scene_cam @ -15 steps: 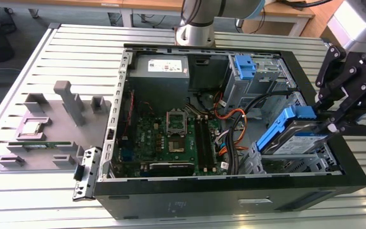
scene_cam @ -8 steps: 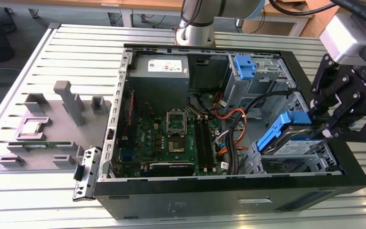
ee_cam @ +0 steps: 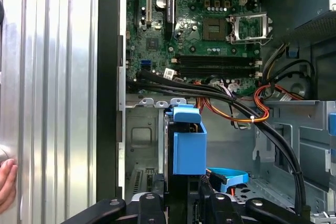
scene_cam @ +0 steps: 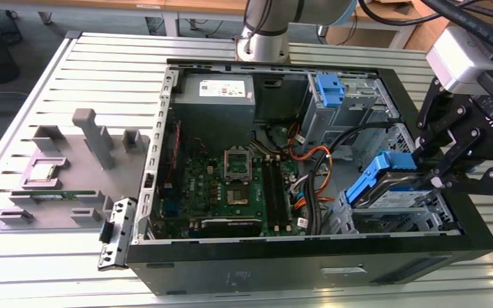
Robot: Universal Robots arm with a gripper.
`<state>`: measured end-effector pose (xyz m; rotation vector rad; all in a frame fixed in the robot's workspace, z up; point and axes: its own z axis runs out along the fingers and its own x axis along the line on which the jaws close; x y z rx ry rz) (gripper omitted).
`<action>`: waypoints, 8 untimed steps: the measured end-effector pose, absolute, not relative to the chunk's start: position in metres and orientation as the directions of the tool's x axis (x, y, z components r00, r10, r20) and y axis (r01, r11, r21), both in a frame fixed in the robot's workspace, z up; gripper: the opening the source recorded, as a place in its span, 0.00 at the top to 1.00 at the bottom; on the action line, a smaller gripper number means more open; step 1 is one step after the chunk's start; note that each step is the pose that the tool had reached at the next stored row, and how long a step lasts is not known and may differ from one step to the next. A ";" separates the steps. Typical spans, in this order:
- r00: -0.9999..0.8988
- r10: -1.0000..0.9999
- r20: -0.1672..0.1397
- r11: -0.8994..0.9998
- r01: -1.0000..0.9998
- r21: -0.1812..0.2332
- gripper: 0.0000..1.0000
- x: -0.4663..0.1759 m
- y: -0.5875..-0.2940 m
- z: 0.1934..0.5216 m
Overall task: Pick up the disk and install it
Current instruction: 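Insert the disk into the insertion slot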
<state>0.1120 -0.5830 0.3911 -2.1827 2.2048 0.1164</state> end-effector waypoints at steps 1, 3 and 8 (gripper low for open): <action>-0.011 -0.997 -0.079 0.009 -1.000 0.027 0.65 0.112 -0.583 0.391; -0.011 -0.997 -0.079 0.009 -1.000 0.027 0.64 0.112 -0.583 0.391; -0.011 -0.997 -0.079 0.009 -1.000 0.027 0.58 0.112 -0.583 0.391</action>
